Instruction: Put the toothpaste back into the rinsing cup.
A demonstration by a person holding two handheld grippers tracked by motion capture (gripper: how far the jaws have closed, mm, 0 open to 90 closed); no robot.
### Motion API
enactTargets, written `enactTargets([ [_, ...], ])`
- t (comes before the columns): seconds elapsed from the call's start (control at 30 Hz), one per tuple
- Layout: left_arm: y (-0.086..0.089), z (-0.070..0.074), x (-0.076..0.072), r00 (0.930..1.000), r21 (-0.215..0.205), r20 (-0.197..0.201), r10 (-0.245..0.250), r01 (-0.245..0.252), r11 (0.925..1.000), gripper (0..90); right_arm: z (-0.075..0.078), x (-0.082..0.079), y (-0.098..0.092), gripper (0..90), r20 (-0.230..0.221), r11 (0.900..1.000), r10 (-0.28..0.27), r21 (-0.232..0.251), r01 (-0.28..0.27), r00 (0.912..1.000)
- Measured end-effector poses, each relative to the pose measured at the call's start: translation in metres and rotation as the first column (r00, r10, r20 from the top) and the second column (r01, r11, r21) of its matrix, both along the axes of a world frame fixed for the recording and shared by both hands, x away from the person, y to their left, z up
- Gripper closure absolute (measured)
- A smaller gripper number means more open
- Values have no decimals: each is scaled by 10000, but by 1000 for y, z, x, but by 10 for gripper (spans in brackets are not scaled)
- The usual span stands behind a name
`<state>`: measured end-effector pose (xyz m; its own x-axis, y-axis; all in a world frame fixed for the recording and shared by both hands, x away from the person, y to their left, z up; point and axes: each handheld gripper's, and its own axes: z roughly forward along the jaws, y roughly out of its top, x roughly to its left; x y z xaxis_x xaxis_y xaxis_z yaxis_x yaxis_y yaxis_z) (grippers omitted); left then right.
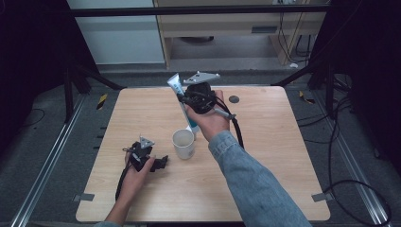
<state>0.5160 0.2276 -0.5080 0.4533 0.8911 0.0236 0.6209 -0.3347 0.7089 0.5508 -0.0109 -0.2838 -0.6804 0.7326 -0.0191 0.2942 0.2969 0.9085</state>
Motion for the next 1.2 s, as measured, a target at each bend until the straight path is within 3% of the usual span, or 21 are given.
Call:
enactTargets([
  [0.6,0,0,0,10000,-7,8,25,-25,10000,0,-5,1,3,793,324,9965,-260,803,234,9991],
  [1.03,0,0,1,10000,-13,8,26,-26,10000,0,-27,-4,9,793,253,9913,-382,1267,347,9990],
  [1.2,0,0,1,10000,-9,10,35,-35,10000,0,-47,-4,10,793,17,9885,-406,1458,400,9992],
])
